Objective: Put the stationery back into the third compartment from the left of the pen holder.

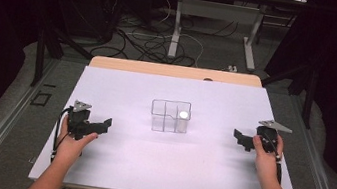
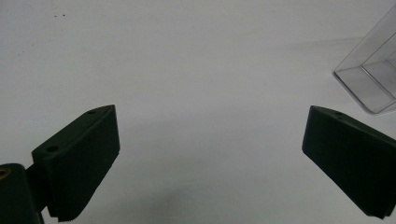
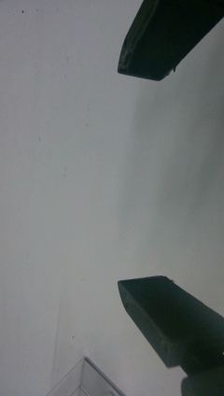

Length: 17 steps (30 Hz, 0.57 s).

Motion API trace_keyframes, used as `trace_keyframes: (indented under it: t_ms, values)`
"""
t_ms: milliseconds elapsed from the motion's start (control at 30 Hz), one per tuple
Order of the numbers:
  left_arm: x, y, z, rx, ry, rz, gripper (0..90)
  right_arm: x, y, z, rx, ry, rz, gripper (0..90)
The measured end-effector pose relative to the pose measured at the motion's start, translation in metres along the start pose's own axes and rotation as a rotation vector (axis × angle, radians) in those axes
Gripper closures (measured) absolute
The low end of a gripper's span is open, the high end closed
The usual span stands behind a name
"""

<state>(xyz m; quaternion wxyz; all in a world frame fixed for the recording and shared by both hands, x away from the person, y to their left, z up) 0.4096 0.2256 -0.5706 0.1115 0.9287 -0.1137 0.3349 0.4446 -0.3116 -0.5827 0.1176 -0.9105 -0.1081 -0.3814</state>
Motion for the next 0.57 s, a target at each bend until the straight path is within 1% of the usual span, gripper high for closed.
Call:
trace_keyframes:
  t_ms: [100, 133, 400, 567]
  values:
    - [-0.0003, -0.0004, 0.0002, 0.0, -0.003, 0.002, 4.1, -0.0014, 0.0006, 0.0009, 0.004, -0.006, 0.013, 0.0]
    - [-0.0002, -0.0005, 0.0003, 0.0, -0.003, 0.003, 4.0, -0.0015, 0.0014, 0.001, 0.003, -0.006, 0.009, 0.0]
    - [-0.0002, -0.0001, 0.0014, -0.002, -0.003, -0.003, 4.0, -0.0026, 0.0012, 0.002, 0.007, -0.011, 0.022, 0.0]
    - [0.0001, 0.0001, 0.0016, -0.002, -0.003, 0.001, 4.0, -0.0032, 0.0019, 0.0026, 0.005, -0.014, 0.025, 0.0]
Point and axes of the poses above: each handheld gripper's, and its own axes: z roughly forward along the jaws, x roughly out of its top, y roughly to its right, the point moved 6 cm from there along z, roughly forward along the jaws, and after that the axes turned 11 degrees about -y, right-handed, at the moved point
